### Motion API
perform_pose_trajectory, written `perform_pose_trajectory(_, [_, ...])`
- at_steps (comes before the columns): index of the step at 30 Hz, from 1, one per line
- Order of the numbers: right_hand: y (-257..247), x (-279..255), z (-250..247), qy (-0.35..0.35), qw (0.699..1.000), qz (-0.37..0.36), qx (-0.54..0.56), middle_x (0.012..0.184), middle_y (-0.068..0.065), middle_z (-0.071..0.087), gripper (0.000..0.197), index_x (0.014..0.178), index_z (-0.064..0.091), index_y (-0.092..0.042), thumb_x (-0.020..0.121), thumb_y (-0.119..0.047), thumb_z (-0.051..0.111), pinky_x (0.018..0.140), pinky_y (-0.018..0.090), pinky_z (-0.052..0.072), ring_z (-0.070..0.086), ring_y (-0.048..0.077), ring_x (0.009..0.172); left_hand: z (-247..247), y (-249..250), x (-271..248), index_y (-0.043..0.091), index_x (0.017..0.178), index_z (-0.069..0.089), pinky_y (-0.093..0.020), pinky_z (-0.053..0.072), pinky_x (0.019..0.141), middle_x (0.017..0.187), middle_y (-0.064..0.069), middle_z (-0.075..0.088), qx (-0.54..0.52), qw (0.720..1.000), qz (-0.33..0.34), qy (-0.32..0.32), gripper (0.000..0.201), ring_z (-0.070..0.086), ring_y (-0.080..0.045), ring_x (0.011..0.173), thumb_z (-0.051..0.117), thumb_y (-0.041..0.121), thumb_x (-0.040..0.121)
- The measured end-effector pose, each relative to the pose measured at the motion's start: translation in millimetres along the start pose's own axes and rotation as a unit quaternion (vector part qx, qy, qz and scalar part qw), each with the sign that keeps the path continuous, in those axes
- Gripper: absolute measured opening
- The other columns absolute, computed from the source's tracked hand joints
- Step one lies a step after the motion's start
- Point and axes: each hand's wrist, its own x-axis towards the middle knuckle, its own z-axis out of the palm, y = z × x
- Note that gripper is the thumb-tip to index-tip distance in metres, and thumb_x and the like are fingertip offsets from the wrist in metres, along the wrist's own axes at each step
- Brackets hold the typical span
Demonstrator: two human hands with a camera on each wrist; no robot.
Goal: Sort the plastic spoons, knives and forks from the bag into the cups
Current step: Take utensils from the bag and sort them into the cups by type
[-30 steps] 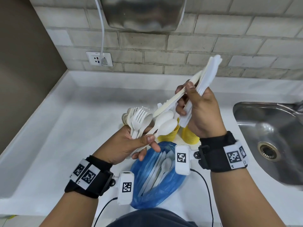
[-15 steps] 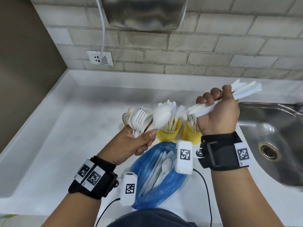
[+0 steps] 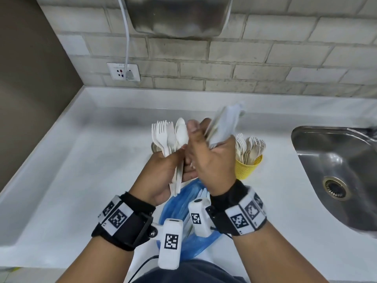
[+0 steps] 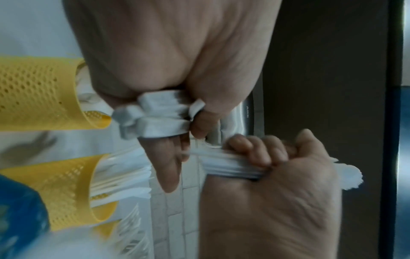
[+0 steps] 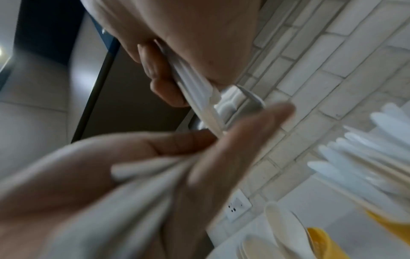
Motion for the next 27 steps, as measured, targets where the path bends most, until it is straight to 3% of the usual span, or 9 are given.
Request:
perform_pose_trajectory(1, [4,-2,3,-0.005,0.999,-0.009,-0.033,0.051,0.01,0.046,0.045,0.057,0.047,-0.025,0.095,-0.038,0.067,0.051,0.038,0.045,0.049,0.023,0.048,1,1,0,-0.009,0.121,0.062,-0.034,0.057,0.072,0.1,-0.025,0.065,-0.005,1.0,0.003,-0.006,0.03,0.067,-0.031,0.086,0.049,0.015,0.107])
perform_pose_trajectory(4, [15,-2,4,-0.016,0.992,-0.046,-0.119,0.064,-0.005,0.055,0.031,0.07,0.054,-0.029,0.098,-0.04,0.061,0.065,0.028,0.048,0.061,0.015,0.066,-2,2,0,0.0,0.125,0.067,-0.035,0.059,0.075,0.114,-0.021,0.072,-0.016,1.0,0.011,0.015,0.028,0.069,-0.034,0.101,0.053,0.015,0.105])
perform_pose_trajectory(7, [20,6,-7,0.0,0.987,-0.036,-0.158,0.065,0.001,0.063,0.036,0.07,0.059,-0.011,0.097,-0.036,0.062,0.063,0.028,0.051,0.066,0.019,0.066,-9,2,1,0.004,0.129,0.066,-0.043,0.059,0.089,0.123,-0.021,0.071,-0.041,0.999,0.003,0.034,0.03,0.07,-0.035,0.113,0.053,0.017,0.106])
perform_pose_trajectory(9, [19,13,-17,0.034,0.989,-0.01,-0.143,0.058,0.002,0.065,0.038,0.062,0.061,-0.007,0.097,-0.021,0.063,0.059,0.024,0.05,0.066,0.015,0.058,-12,3,0,0.003,0.124,0.068,-0.045,0.06,0.091,0.114,-0.017,0.075,-0.039,0.998,-0.008,0.037,0.031,0.074,-0.033,0.102,0.053,0.023,0.105])
perform_pose_trajectory(13, [21,32,-41,0.15,0.983,0.022,-0.106,0.051,-0.006,0.063,0.043,0.053,0.063,-0.012,0.096,-0.015,0.061,0.061,0.021,0.048,0.064,0.011,0.055,-15,6,-3,0.012,0.12,0.071,-0.033,0.063,0.068,0.103,-0.009,0.078,0.045,0.998,0.005,0.037,0.033,0.075,-0.024,0.078,0.053,0.034,0.104])
perform_pose_trajectory(17, [40,49,-63,0.214,0.963,0.021,-0.164,0.052,-0.004,0.063,0.041,0.058,0.066,-0.006,0.095,-0.024,0.063,0.058,0.019,0.047,0.063,0.008,0.054,-16,3,-4,0.018,0.117,0.075,-0.025,0.043,0.048,0.074,-0.004,0.061,0.104,0.993,0.045,0.042,0.031,0.047,-0.014,0.051,0.055,0.037,0.103])
perform_pose_trajectory(20, [62,55,-72,0.181,0.952,0.017,-0.246,0.05,0.009,0.062,0.052,0.053,0.061,-0.005,0.089,-0.043,0.061,0.054,0.034,0.051,0.064,0.022,0.051,-14,3,-5,0.02,0.114,0.076,-0.023,0.038,0.046,0.069,-0.003,0.053,0.116,0.992,0.052,0.02,0.03,0.039,-0.014,0.05,0.056,0.038,0.102])
perform_pose_trajectory(23, [80,54,-73,0.108,0.929,-0.043,-0.352,0.043,0.002,0.056,0.055,0.044,0.043,-0.021,0.09,-0.045,0.058,0.06,0.036,0.052,0.058,0.031,0.048,-14,2,-5,0.021,0.112,0.077,-0.023,0.038,0.046,0.068,-0.004,0.051,0.128,0.99,0.052,0.006,0.029,0.037,-0.014,0.049,0.056,0.038,0.101])
perform_pose_trajectory(27, [84,48,-65,0.06,0.863,-0.118,-0.487,0.037,0.002,0.05,0.055,0.045,0.041,-0.021,0.088,-0.032,0.072,0.072,0.039,0.052,0.036,0.022,0.045,-15,2,-6,0.021,0.111,0.077,-0.022,0.036,0.045,0.068,-0.004,0.05,0.127,0.991,0.049,0.003,0.029,0.036,-0.013,0.048,0.056,0.038,0.101])
